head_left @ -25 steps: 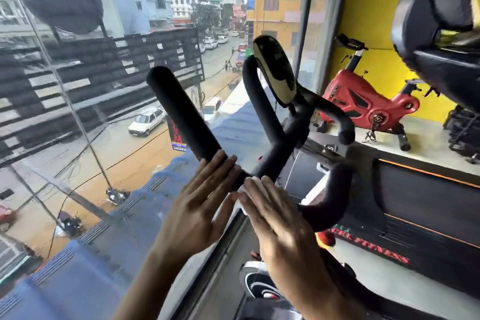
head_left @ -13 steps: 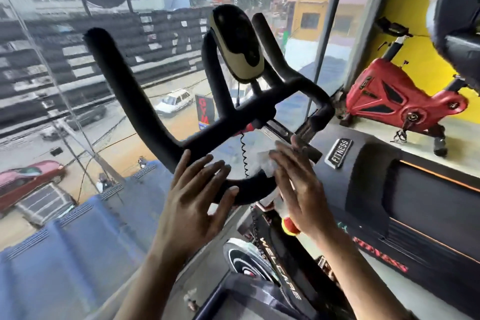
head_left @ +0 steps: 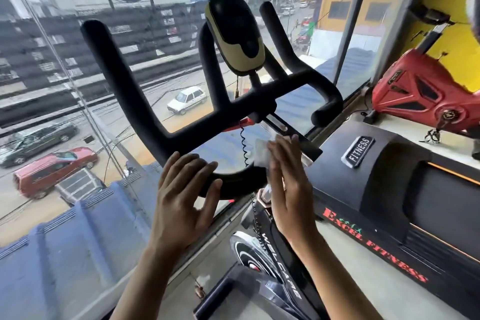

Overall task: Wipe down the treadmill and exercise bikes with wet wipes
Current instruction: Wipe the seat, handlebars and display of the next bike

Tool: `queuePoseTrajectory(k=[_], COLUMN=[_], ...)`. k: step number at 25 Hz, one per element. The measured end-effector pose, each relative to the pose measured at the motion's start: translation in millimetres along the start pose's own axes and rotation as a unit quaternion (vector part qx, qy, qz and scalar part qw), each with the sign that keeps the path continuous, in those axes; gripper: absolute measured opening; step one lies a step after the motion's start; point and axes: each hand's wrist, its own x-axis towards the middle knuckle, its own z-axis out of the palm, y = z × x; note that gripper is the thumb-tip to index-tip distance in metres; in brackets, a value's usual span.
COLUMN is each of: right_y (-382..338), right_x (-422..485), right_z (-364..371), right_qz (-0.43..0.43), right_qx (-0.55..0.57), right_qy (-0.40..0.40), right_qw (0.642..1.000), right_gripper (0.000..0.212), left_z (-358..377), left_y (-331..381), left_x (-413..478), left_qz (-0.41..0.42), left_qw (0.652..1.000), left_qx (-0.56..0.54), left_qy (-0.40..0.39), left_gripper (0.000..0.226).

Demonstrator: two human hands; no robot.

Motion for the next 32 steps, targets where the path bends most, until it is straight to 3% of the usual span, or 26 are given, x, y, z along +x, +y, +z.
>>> queuePoseTrajectory(k=[5, 10, 15, 18, 21, 25, 27, 32], right_y=[-10.8, 3.9, -21.5, -5.7, -5.1, -35.3, -20.0, -8.5], right_x=[-48.1, -16.0, -64.5, -30.5, -6.1, -19.9, -7.3, 14.6], right_z=[25.8, 25.3, 46.3, 29.9, 12.0, 12.7, 3.8, 1.7], right_qz=[-0.108, 0.077, 0.011, 0.040, 0.065, -0.102, -0.146, -0.053], right_qx=[0.010, 0.124, 0.123, 0.129, 0.090, -0.071, -0.116, -0.096], right_qy=[-0.018, 0.103, 0.033, 0.051, 0.071, -0.066, -0.076, -0.035], right_qw=[0.994, 0.984, 0.992, 0.990, 0.991, 0.990, 0.979, 0.993], right_gripper=[0.045, 0.053, 0.052, 0.052, 0.050, 0.036, 0.036, 0.033], left_z=[0.9, 0.8, 2.8, 3.2, 3.1, 2.4, 2.1, 1.8], left_y=[-1.0, 1.3, -1.8, -2.3, -2.0, -2.8, -3.2, -4.6], left_x=[-0.6, -1.4, -2.6, -2.8, -3.1, -2.3, -2.4, -4.2], left_qz=[0.002, -0.004, 0.001, 0.002, 0.001, 0.012, 0.016, 0.010], left_qw=[1.000, 1.000, 1.000, 1.000, 1.000, 1.000, 1.000, 1.000], left_qx=[0.003, 0.003, 0.005, 0.008, 0.005, 0.006, 0.006, 0.008], left_qy=[0.003, 0.006, 0.007, 0.008, 0.011, 0.008, 0.008, 0.003], left_gripper=[0.028, 0.028, 0.028, 0.029, 0.029, 0.028, 0.028, 0.030])
